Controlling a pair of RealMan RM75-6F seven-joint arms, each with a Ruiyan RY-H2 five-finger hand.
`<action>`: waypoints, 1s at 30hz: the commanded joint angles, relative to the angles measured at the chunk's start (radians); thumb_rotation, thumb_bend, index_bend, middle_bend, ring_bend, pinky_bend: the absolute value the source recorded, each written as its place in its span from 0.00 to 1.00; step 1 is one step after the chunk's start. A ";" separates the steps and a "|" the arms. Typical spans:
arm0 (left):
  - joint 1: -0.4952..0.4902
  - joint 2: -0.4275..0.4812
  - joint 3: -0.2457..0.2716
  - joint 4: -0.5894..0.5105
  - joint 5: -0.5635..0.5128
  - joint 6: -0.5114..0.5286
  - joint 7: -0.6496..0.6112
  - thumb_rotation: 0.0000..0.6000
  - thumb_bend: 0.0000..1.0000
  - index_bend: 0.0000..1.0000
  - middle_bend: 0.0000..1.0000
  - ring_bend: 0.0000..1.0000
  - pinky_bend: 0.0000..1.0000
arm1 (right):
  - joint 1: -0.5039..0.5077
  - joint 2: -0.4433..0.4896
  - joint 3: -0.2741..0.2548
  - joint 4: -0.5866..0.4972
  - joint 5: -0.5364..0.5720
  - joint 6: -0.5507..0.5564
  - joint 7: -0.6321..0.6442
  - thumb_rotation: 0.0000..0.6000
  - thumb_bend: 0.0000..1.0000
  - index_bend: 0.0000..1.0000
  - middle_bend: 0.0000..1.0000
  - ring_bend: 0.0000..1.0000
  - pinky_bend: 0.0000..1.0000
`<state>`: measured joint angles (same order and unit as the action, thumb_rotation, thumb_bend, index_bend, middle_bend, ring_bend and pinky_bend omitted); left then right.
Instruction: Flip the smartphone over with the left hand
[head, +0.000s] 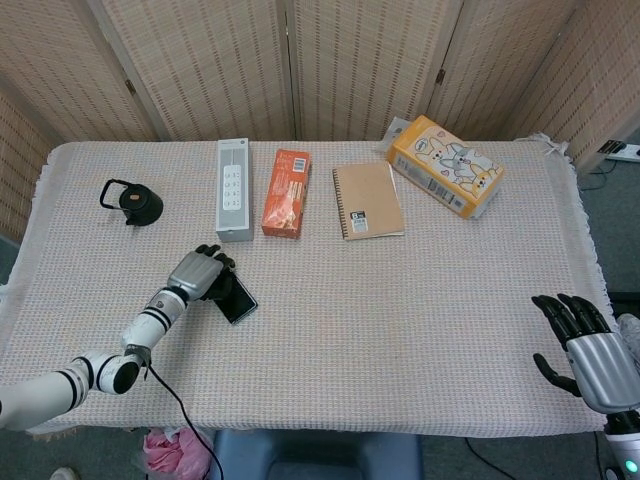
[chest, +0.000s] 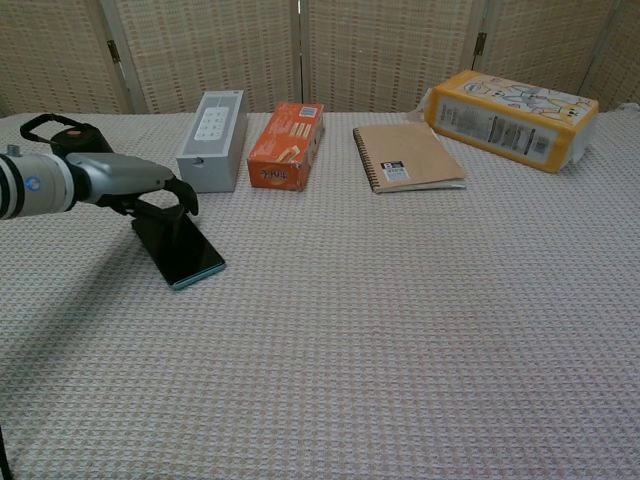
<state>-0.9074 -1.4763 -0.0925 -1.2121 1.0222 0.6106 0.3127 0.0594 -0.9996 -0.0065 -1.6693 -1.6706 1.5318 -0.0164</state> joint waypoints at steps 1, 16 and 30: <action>0.009 0.033 0.023 -0.040 -0.012 0.010 0.026 0.24 0.64 0.26 0.28 0.10 0.14 | 0.000 0.000 -0.001 -0.002 -0.002 0.001 -0.001 1.00 0.25 0.13 0.17 0.13 0.15; 0.033 0.185 0.082 -0.279 -0.017 0.070 0.085 0.19 0.64 0.28 0.30 0.10 0.14 | -0.008 0.003 -0.004 -0.007 -0.015 0.017 -0.004 1.00 0.25 0.13 0.17 0.13 0.15; 0.082 0.158 0.078 -0.318 0.191 0.170 -0.014 0.89 0.41 0.18 0.14 0.09 0.14 | -0.007 -0.005 -0.004 0.006 -0.013 0.012 0.008 1.00 0.25 0.13 0.17 0.13 0.15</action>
<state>-0.8262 -1.3057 -0.0148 -1.5375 1.2110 0.7760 0.2926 0.0528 -1.0039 -0.0106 -1.6630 -1.6836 1.5442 -0.0088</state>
